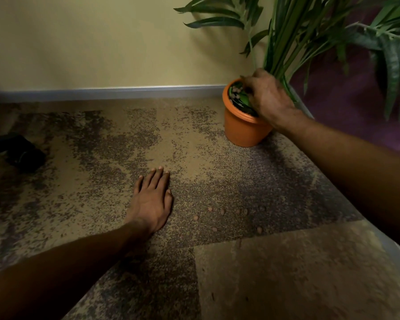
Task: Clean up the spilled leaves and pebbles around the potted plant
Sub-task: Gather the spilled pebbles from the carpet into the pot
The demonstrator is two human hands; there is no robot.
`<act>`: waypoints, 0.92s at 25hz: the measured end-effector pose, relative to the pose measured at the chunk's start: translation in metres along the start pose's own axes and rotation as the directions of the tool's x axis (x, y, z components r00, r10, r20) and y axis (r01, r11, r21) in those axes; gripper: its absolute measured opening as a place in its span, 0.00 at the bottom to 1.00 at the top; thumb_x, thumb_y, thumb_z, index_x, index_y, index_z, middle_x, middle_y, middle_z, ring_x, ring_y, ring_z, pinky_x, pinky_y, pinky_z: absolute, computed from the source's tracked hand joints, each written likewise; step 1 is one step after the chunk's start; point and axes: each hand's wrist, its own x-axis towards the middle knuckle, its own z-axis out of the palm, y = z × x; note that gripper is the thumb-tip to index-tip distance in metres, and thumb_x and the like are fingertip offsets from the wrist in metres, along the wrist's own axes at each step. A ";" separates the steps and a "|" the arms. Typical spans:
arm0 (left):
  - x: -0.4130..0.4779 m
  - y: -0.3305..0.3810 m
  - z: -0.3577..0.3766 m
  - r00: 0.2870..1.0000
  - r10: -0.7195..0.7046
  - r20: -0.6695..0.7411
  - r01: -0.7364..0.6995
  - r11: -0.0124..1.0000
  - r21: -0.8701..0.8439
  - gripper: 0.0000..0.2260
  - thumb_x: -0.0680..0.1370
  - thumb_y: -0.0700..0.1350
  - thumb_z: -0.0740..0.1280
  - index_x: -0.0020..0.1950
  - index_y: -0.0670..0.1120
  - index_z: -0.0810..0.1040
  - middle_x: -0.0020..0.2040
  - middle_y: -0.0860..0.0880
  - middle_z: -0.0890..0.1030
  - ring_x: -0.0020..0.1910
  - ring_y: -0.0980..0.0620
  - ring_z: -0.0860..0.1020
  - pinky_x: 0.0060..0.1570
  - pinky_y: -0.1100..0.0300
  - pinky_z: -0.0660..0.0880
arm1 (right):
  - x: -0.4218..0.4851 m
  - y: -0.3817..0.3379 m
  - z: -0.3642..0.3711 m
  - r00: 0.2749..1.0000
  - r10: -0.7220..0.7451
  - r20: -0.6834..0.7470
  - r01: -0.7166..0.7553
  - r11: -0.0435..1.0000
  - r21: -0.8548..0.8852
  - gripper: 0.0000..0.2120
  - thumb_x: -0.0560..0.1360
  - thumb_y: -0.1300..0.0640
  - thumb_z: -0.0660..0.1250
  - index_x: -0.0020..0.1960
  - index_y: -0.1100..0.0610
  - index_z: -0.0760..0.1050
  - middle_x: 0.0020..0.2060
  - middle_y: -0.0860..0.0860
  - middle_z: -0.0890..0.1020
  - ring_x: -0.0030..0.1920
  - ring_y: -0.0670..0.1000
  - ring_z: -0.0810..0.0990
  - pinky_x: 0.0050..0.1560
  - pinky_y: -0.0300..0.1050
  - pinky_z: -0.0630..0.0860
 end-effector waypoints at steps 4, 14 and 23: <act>0.000 0.000 0.000 1.000 -0.002 0.005 0.002 1.000 -0.008 0.29 0.83 0.57 0.45 0.84 0.48 0.57 0.84 0.49 0.57 0.83 0.49 0.54 0.81 0.45 0.50 | 0.004 0.002 0.004 0.999 -0.049 0.023 0.051 0.995 -0.091 0.16 0.84 0.54 0.56 0.66 0.57 0.77 0.55 0.55 0.76 0.58 0.58 0.77 0.54 0.49 0.74; 0.002 -0.004 0.007 1.000 0.003 -0.009 -0.003 1.000 0.018 0.28 0.84 0.57 0.46 0.83 0.48 0.58 0.84 0.48 0.59 0.83 0.49 0.56 0.81 0.45 0.52 | -0.004 -0.007 -0.006 0.999 -0.045 -0.013 0.044 0.998 -0.043 0.15 0.84 0.60 0.60 0.66 0.60 0.79 0.60 0.61 0.79 0.62 0.62 0.79 0.63 0.54 0.78; 0.003 -0.005 0.009 1.000 0.002 -0.012 -0.002 1.000 0.007 0.28 0.84 0.57 0.47 0.82 0.48 0.60 0.83 0.48 0.61 0.83 0.48 0.57 0.81 0.45 0.52 | -0.092 -0.021 0.040 0.826 -0.391 0.406 0.365 0.920 0.143 0.11 0.81 0.56 0.66 0.62 0.56 0.79 0.56 0.53 0.77 0.55 0.53 0.78 0.53 0.50 0.78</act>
